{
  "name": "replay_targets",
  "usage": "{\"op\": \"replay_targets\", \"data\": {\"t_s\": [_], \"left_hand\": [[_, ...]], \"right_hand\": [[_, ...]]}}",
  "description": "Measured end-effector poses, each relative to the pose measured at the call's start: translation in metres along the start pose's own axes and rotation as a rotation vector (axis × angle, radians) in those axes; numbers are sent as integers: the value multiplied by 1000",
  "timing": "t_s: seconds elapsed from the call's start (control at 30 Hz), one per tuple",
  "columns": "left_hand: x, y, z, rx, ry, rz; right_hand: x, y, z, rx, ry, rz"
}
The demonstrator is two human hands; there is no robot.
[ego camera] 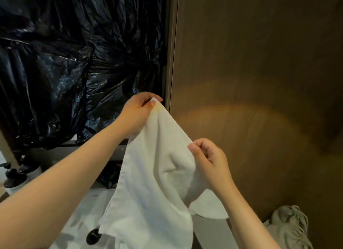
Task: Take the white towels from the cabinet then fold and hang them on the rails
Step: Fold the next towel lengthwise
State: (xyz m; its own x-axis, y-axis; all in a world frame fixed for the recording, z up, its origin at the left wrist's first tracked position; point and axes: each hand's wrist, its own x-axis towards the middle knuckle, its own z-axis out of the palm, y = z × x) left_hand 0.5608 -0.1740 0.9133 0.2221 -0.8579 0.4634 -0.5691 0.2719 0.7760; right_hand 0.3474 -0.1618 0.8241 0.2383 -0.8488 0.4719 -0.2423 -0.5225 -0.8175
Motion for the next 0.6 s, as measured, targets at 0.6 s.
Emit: {"op": "replay_targets", "data": {"t_s": [0.6], "left_hand": [[35,-36,6,174,93,-51]], "right_hand": [[-31,88,-65,-416,-267,206]]}}
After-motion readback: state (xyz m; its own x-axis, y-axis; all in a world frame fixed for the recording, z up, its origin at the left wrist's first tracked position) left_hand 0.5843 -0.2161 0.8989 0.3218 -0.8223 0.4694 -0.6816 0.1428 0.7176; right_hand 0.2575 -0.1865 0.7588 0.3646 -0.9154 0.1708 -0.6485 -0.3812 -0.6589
